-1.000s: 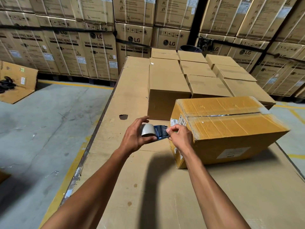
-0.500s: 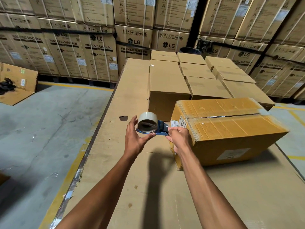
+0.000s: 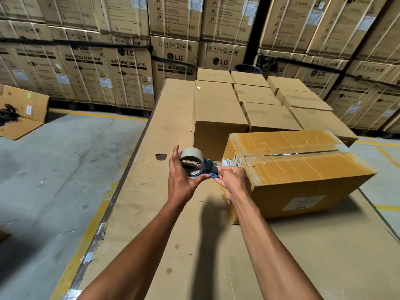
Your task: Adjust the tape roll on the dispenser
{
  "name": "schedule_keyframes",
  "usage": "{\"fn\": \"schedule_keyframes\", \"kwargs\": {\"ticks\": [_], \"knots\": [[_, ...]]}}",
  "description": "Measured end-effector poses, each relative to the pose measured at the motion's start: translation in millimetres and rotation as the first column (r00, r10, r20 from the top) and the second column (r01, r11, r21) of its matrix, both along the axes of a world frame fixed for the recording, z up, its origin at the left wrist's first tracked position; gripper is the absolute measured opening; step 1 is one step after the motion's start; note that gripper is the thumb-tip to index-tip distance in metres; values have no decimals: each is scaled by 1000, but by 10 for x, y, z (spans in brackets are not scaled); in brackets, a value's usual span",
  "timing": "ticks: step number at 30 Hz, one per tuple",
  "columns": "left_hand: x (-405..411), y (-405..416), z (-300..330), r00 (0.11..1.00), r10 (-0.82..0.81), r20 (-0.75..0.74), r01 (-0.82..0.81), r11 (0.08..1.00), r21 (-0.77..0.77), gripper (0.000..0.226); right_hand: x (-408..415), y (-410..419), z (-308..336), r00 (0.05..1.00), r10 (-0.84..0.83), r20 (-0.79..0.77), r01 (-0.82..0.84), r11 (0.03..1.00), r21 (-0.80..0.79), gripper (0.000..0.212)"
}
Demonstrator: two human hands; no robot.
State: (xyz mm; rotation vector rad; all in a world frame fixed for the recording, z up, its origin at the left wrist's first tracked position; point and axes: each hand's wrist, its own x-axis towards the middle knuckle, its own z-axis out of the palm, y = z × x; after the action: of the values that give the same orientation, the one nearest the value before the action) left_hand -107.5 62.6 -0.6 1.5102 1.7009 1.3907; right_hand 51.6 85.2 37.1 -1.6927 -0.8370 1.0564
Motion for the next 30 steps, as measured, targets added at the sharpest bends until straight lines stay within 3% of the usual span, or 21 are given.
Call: {"fn": "schedule_keyframes", "kwargs": {"ticks": [9,16,23,27,30], "knots": [[-120,63,43,996,-64,61,63,998,29,150,69,2,21,999,-7,-44,7,1000,17,12],[-188,75,114,995,-97,19,96,994,45,149,77,9,71,994,-9,-107,15,998,59,8],[-270,93,173,996,-89,28,87,994,65,146,24,42,176,956,-3,-292,21,998,60,16],[-330,106,185,996,-88,11,87,993,86,145,-6,9,199,866,-35,-499,54,998,24,13],[-369,107,196,995,-102,20,100,992,77,144,10,-6,246,823,8,-568,10,1000,29,14]]}}
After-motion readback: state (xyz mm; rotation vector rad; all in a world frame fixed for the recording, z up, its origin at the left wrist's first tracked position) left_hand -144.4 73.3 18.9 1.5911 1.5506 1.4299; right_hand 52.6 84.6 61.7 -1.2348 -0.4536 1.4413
